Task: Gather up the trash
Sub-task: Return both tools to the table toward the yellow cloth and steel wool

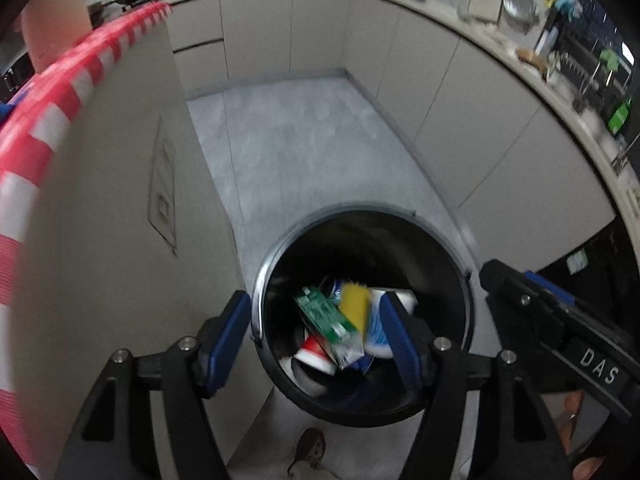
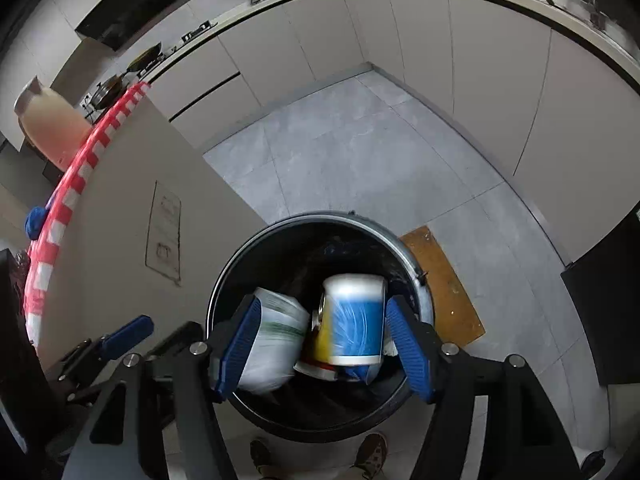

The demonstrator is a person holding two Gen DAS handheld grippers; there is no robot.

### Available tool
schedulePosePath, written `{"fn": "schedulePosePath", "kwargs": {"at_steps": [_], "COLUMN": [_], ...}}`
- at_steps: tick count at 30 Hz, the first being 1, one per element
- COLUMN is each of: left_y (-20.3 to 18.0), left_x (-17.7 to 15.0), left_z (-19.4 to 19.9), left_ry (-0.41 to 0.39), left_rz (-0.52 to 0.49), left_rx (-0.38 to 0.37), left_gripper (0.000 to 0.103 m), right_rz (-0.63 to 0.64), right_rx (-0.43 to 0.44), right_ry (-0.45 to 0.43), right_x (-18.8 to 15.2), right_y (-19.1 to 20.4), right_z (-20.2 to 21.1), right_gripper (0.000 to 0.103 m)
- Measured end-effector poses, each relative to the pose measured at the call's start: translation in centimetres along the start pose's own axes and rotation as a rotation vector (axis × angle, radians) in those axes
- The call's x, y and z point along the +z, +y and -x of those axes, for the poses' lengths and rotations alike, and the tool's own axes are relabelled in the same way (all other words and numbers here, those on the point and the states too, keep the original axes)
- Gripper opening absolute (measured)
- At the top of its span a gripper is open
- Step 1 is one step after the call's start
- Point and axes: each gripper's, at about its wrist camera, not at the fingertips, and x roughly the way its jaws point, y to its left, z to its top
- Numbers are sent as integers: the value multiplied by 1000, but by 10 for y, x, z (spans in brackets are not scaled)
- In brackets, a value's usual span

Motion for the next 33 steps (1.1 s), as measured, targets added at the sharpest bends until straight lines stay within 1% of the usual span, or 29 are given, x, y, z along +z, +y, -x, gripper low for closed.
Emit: {"fn": "schedulePosePath", "kwargs": {"at_steps": [3, 7, 11, 13, 15, 16, 18, 19, 20, 23, 26, 33], "left_y": [0, 6, 18, 25, 37, 42, 58, 69, 78, 114, 154, 232], "left_x": [4, 9, 4, 4, 9, 6, 7, 4, 3, -4, -10, -27], "left_z": [23, 58, 101, 117, 121, 127, 138, 147, 150, 163, 175, 199], "left_ry": [-25, -60, -98, -110, -119, -124, -135, -145, -152, -167, -172, -198], "left_rz": [11, 17, 16, 10, 7, 7, 6, 6, 9, 29, 52, 92], "left_rx": [-3, -7, -38, -59, -74, -83, -91, -89, -85, -67, -46, 10], "left_gripper": [68, 68, 68, 68, 68, 68, 68, 70, 73, 74, 74, 74], "right_rz": [8, 27, 25, 32, 41, 48, 57, 60, 64, 82, 102, 159], "right_rx": [10, 1, -1, -8, -4, -5, 2, 6, 10, 29, 50, 108], "right_ry": [-40, -64, -80, -92, -100, -106, -119, -126, -134, -148, -151, -160], "right_x": [7, 11, 8, 4, 3, -1, -5, -8, -12, -23, -35, -67], "right_y": [10, 26, 41, 55, 70, 81, 99, 106, 117, 153, 193, 296], "right_z": [20, 39, 60, 72, 80, 87, 98, 103, 109, 119, 124, 121], "right_gripper": [68, 67, 67, 67, 67, 67, 67, 67, 68, 68, 68, 68]}}
